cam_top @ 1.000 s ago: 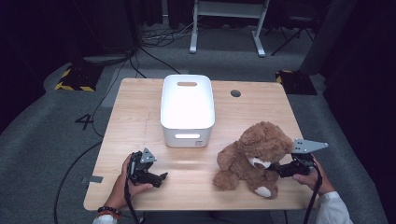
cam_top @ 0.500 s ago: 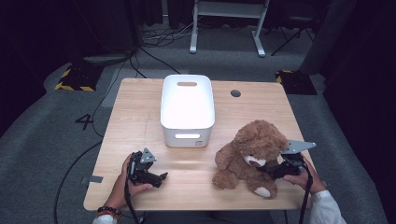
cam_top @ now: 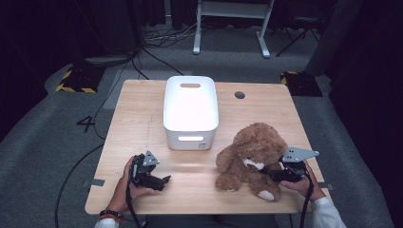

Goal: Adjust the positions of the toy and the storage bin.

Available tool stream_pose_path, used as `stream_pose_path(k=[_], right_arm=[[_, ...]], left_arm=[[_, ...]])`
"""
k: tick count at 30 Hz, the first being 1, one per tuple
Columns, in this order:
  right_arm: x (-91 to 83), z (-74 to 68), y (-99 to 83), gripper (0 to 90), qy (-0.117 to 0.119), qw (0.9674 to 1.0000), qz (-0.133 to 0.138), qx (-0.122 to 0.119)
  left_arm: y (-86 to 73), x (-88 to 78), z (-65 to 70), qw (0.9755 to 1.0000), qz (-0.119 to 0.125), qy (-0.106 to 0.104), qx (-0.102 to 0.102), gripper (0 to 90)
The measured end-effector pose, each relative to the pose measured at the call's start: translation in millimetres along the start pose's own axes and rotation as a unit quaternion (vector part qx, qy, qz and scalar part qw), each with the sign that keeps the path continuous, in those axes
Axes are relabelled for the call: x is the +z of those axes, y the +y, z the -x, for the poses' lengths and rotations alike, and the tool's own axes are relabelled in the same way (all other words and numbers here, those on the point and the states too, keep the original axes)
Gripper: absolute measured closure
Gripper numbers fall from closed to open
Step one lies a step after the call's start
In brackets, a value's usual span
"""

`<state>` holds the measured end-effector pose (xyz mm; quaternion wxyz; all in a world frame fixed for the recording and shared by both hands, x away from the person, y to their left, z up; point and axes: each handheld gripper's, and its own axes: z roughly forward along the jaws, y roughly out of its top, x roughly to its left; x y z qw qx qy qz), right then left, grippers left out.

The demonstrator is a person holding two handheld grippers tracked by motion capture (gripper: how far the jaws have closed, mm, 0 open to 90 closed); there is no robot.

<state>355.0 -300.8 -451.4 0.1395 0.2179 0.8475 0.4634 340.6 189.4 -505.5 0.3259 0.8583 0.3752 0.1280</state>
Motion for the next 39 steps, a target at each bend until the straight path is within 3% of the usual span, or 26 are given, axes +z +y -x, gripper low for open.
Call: stream_pose_path(k=[4, 9, 10, 14, 15, 18, 21, 25, 29, 33, 37, 39], right_arm=[[-4.1, -1.0, -3.3, 61.6, -0.008, 0.9999, 0.008, -0.002], [-8.0, -1.5, -5.6, 65.4, -0.018, 0.9997, 0.014, 0.000], [-10.3, -0.9, -6.9, 66.6, -0.028, 0.9995, 0.015, 0.002], [-13.9, 2.2, -9.1, 66.9, -0.047, 0.9987, 0.015, 0.010], [-16.6, 5.3, -10.7, 67.0, -0.062, 0.9978, 0.015, 0.016], [-18.8, 8.4, -12.6, 67.1, -0.076, 0.9968, 0.015, 0.021], [-24.1, 15.0, -16.5, 67.1, -0.094, 0.9949, 0.016, 0.032], [-28.6, 22.1, -20.8, 67.2, -0.099, 0.9940, 0.019, 0.043], [-33.7, 27.4, -24.1, 67.1, -0.112, 0.9922, 0.020, 0.051], [-38.2, 31.0, -26.5, 67.1, -0.121, 0.9909, 0.018, 0.057], [-40.5, 33.5, -27.7, 67.1, -0.127, 0.9900, 0.018, 0.060], [-40.7, 33.6, -27.9, 67.1, -0.126, 0.9901, 0.018, 0.060]], left_arm=[[-0.5, -1.4, -0.6, 1.0000, 0.004, 0.003, -0.003, 4.9], [-0.3, -2.0, 0.7, 0.9998, 0.016, 0.003, -0.007, 10.9], [-0.4, -2.4, 1.0, 0.9998, 0.018, 0.002, -0.008, 15.5], [0.4, -3.1, 1.6, 0.9998, 0.018, 0.009, -0.009, 16.2], [0.9, -4.1, 1.8, 0.9997, 0.020, 0.010, -0.011, 16.6], [3.4, -7.4, 1.0, 0.9992, 0.033, 0.014, -0.020, 17.3], [10.5, -11.8, 2.4, 0.9983, 0.042, 0.036, -0.020, 25.0], [21.3, -17.6, 1.8, 0.9972, 0.057, 0.041, -0.023, 23.7], [30.4, -27.5, -0.7, 0.9948, 0.087, 0.043, -0.031, 21.2], [41.6, -41.6, -0.9, 0.9912, 0.111, 0.058, -0.042, 21.2], [51.5, -52.3, -0.2, 0.9865, 0.147, 0.051, -0.050, 20.9], [57.3, -55.6, -1.0, 0.9860, 0.152, 0.051, -0.045, 20.7]])
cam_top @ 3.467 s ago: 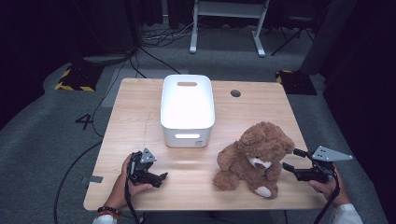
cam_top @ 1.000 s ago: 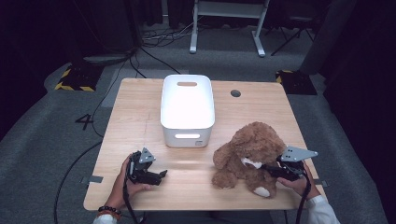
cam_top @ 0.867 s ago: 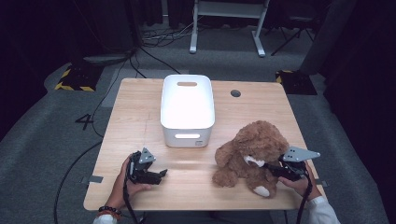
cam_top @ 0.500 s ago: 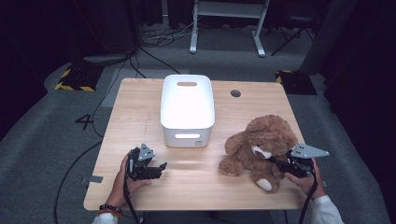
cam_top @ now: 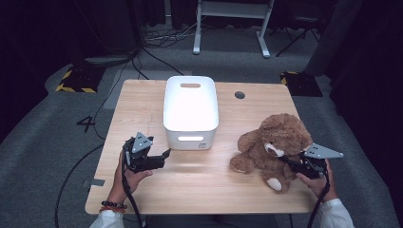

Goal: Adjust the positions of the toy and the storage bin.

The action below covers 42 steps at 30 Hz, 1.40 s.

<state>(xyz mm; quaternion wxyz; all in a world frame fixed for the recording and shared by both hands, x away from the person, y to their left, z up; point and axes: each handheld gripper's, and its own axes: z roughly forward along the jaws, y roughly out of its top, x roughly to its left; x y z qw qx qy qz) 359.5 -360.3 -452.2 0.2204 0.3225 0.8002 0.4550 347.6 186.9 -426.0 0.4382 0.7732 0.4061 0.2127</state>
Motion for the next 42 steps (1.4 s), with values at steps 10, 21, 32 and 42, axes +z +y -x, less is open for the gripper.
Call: stream_pose_path(k=[10, 21, 32, 42], right_arm=[[-0.2, -0.1, -0.8, 66.6, 0.002, 1.0000, 0.001, 0.003], [-0.2, 1.0, -1.7, 66.4, 0.001, 1.0000, 0.004, 0.000], [0.5, 0.9, -1.9, 65.8, 0.008, 1.0000, 0.004, 0.003], [0.4, 1.9, -2.3, 65.4, 0.012, 0.9999, 0.004, 0.002]], left_arm=[[22.4, -3.4, -8.3, 0.9981, 0.052, 0.008, -0.034, 17.7], [48.2, 11.8, -11.7, 0.9977, 0.057, 0.022, -0.029, 17.6], [69.8, 45.8, -28.4, 0.9978, -0.001, 0.043, -0.050, 19.7], [77.2, 64.2, -38.3, 0.9979, -0.007, 0.034, -0.055, 33.5]])
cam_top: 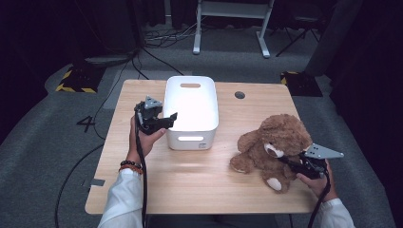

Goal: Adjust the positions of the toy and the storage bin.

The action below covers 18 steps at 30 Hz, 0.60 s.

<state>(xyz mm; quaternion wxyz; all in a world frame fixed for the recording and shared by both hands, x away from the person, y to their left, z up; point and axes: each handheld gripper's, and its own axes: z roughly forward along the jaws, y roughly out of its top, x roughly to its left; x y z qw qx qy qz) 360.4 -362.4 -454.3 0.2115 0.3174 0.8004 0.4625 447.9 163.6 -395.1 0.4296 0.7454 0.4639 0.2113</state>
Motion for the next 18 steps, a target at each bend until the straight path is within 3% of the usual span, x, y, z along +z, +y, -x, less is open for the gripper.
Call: stream_pose_path(k=[4, 6, 7, 11, 18], right_arm=[[0.1, 0.0, 0.1, 65.3, 0.000, 1.0000, 0.000, 0.000], [0.5, 0.0, -0.1, 65.2, 0.000, 1.0000, 0.001, 0.001], [0.7, 0.0, 0.1, 65.2, -0.001, 1.0000, 0.000, 0.001], [0.4, -0.9, 0.5, 65.2, -0.004, 1.0000, -0.001, 0.000], [0.8, -1.0, 1.4, 65.6, -0.018, 0.9998, -0.001, 0.002]], left_arm=[[-1.3, 6.9, -3.1, 0.9999, -0.002, -0.012, -0.012, 34.3], [-2.5, 11.6, -5.1, 0.9997, -0.019, -0.006, -0.011, 38.5], [-3.3, 12.6, -5.8, 0.9995, -0.020, -0.018, -0.018, 38.9], [-2.4, 12.1, -0.6, 0.9998, -0.020, -0.005, -0.001, 44.2], [-2.5, 11.7, 11.7, 0.9994, -0.028, -0.017, 0.004, 46.3]])
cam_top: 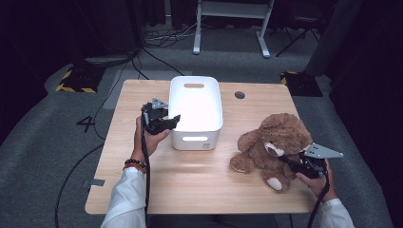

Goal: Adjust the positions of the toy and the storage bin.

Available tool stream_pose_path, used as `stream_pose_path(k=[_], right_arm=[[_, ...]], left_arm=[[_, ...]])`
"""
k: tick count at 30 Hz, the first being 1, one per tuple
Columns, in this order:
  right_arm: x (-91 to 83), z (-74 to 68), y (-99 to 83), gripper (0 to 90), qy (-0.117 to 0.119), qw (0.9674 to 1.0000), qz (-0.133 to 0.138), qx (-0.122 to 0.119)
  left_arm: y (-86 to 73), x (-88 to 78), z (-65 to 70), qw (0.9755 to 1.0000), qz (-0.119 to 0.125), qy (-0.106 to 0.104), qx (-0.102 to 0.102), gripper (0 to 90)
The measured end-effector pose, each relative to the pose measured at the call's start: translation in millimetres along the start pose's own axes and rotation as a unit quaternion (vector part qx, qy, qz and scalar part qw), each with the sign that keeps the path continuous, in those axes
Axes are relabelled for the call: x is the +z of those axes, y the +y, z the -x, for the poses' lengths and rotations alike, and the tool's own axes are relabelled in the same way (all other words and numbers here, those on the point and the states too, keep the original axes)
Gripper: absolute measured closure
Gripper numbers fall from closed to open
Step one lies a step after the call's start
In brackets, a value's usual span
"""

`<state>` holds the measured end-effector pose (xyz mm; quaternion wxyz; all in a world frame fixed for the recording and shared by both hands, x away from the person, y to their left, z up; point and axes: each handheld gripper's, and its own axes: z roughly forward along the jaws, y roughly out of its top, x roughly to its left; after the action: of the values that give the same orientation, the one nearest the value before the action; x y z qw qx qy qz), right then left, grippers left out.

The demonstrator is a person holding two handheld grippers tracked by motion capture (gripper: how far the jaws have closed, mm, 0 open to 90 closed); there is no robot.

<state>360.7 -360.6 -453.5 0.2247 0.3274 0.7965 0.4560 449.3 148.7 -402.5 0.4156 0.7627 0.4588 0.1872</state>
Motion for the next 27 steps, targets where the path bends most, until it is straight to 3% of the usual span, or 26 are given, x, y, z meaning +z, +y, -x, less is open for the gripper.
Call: stream_pose_path(k=[1, 7, 12, 17, 27], right_arm=[[0.0, 0.2, 0.3, 65.7, -0.007, 1.0000, -0.002, 0.003], [1.6, 2.9, 1.2, 65.9, -0.029, 0.9994, -0.002, 0.016], [6.0, 4.3, 5.7, 65.9, -0.058, 0.9979, -0.005, 0.027], [10.4, 4.9, 9.3, 65.9, -0.068, 0.9971, -0.007, 0.033], [17.9, 6.4, 13.4, 66.1, -0.080, 0.9958, -0.006, 0.043]], left_arm=[[-1.6, 0.4, 7.9, 1.0000, 0.003, 0.000, 0.004, 45.0], [-7.5, -1.2, 25.6, 0.9998, 0.012, -0.017, -0.004, 44.1], [-11.8, -4.3, 45.4, 0.9996, 0.013, -0.024, 0.008, 44.2], [-14.1, -6.2, 62.8, 0.9990, 0.007, -0.038, 0.023, 43.8], [-21.4, -12.2, 84.7, 0.9994, 0.012, -0.023, 0.023, 38.2]])
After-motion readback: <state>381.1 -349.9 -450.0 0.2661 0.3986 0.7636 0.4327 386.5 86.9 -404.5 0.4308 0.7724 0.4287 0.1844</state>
